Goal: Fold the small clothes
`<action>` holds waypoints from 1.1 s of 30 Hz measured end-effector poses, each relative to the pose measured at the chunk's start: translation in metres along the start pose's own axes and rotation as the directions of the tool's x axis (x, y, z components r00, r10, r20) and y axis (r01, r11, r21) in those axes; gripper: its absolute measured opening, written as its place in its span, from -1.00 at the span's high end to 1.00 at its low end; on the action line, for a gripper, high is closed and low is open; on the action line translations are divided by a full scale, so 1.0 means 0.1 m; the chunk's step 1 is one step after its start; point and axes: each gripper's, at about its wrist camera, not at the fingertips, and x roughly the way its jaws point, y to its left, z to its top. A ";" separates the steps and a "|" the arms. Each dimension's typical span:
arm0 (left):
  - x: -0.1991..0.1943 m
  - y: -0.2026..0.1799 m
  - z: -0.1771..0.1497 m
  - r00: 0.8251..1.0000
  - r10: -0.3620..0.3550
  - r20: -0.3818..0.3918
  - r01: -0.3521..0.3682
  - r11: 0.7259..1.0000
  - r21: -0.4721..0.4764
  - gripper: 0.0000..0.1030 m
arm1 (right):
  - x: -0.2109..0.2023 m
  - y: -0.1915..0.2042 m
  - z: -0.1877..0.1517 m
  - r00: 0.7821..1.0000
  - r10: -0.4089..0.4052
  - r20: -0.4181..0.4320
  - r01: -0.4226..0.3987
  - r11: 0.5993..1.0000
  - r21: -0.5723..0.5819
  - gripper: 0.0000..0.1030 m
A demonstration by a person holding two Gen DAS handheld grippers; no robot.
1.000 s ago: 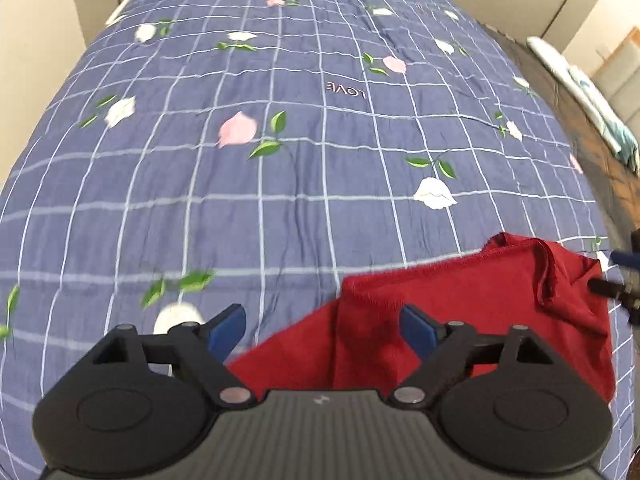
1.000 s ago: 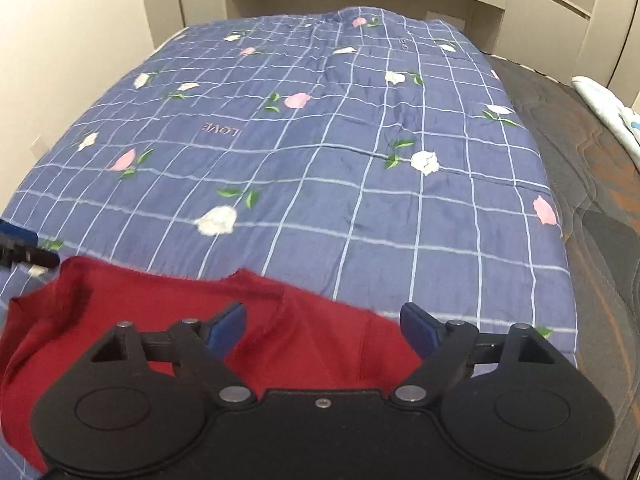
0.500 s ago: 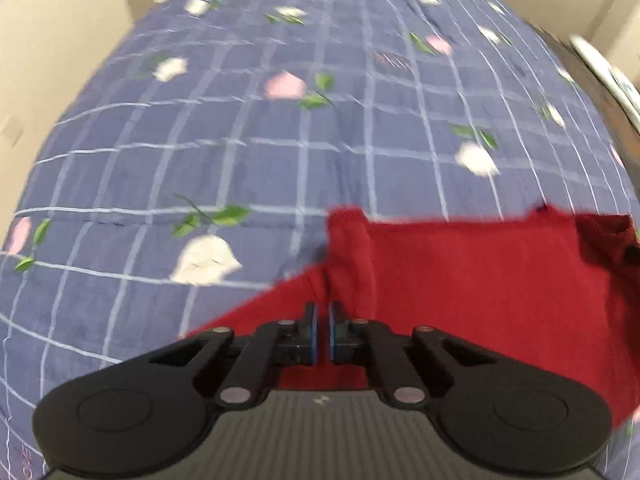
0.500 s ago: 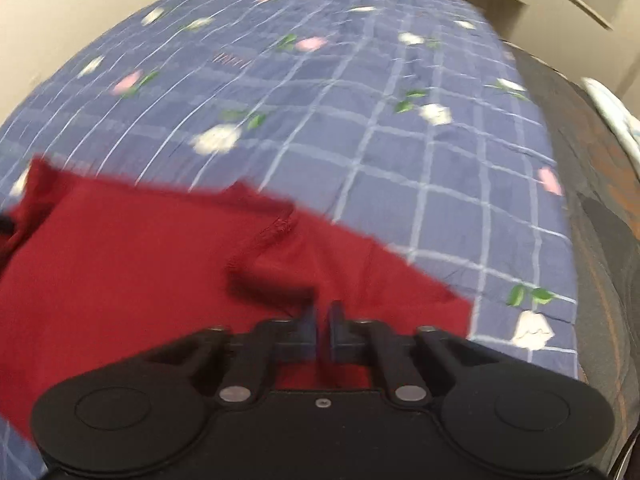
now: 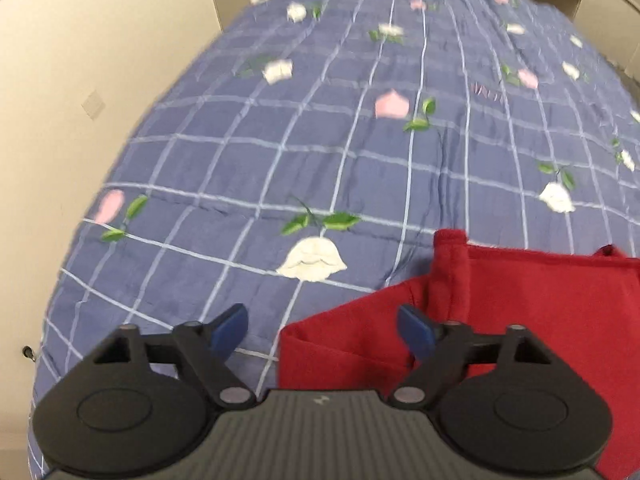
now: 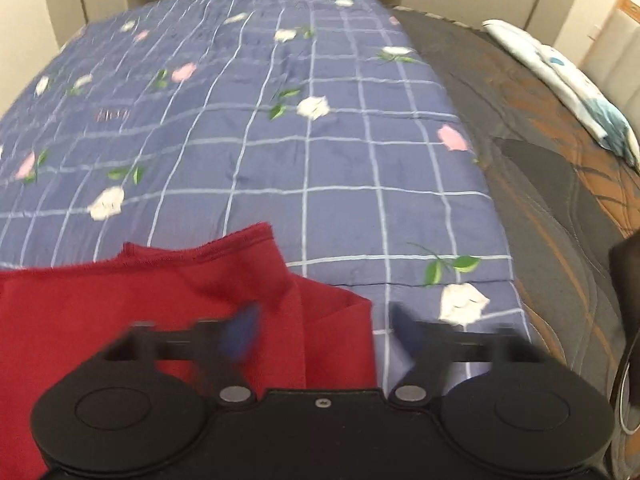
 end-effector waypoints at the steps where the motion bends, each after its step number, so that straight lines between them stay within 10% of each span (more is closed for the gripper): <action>1: -0.06 -0.02 -0.02 1.000 -0.002 -0.001 0.002 1.000 0.000 -0.81 | -0.06 -0.02 -0.04 1.000 0.004 0.006 -0.004 1.000 0.007 -0.82; 33: -2.24 -0.71 -1.98 0.997 0.008 0.076 0.007 0.982 -0.188 -0.99 | -2.04 -0.35 -2.04 0.968 0.252 0.019 -0.250 0.966 -0.065 -0.99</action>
